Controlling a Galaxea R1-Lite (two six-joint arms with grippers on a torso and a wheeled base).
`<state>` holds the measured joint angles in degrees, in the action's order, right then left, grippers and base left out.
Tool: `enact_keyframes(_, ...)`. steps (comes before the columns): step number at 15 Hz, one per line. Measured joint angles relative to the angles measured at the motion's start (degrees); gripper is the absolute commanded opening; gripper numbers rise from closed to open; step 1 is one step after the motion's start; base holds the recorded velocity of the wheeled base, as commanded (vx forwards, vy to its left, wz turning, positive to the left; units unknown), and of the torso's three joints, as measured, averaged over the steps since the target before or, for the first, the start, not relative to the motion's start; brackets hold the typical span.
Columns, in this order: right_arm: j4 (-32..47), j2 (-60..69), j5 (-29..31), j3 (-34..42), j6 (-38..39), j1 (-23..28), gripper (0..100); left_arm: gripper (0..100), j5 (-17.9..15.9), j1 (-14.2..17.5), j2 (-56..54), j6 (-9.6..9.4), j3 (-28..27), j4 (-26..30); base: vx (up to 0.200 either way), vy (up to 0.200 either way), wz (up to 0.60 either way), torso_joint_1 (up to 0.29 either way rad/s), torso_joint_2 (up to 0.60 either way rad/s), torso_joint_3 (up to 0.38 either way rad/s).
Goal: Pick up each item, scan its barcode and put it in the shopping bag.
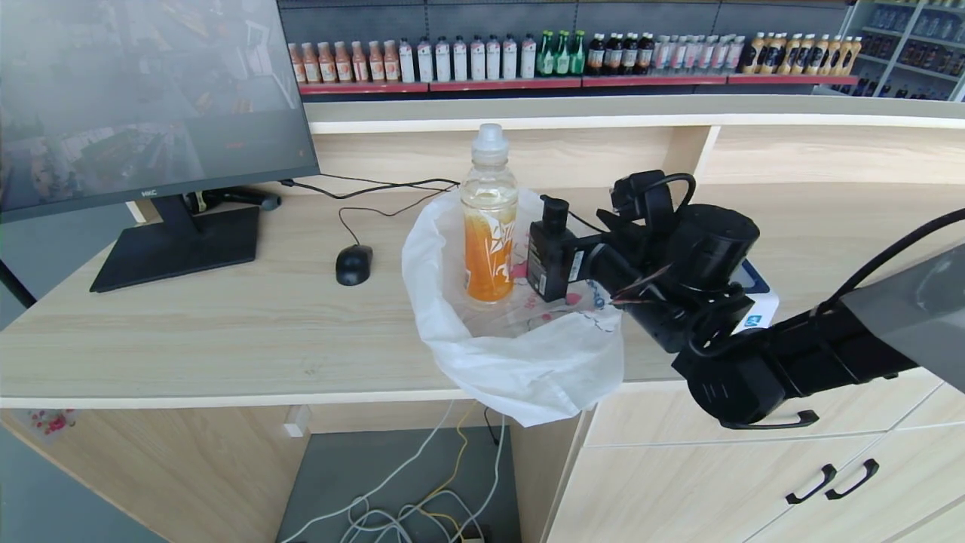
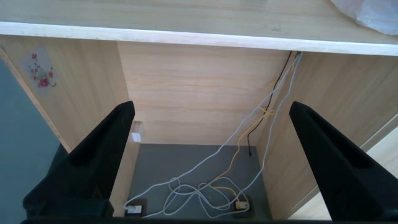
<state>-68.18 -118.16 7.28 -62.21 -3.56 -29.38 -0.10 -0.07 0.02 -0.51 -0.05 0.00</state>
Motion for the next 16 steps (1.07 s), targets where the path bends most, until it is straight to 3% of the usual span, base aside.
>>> enact_keyframes(5, -7.66, 7.06, -0.11, 10.29, 0.26, -0.57, 100, 100, 0.0, 0.07, 0.0, 0.09, 0.0, 0.02, 0.0, 0.0, 0.0, 0.0, 0.0, 0.0)
enact_keyframes(8, -20.14, 8.24, -1.97, 18.64, 1.35, -1.07, 100, 100, 0.0, 0.07, 0.0, 0.07, 0.0, 0.0, 0.0, 0.0, 0.0, 0.0, 0.0, 0.0)
enact_keyframes(13, -21.81, 8.41, -2.52, 24.15, 2.17, -1.62, 100, 100, 0.0, 0.07, 0.0, 0.16, 0.0, 0.0, 0.0, 0.0, 0.0, 0.0, 0.0, 0.0)
enact_keyframes(16, -21.78, 8.85, -2.52, 25.03, 2.36, -1.62, 100, 100, 0.02, 0.07, 0.0, 0.62, 0.0, 0.0, 0.0, -0.2, 0.0, 0.002, 0.0, 0.002)
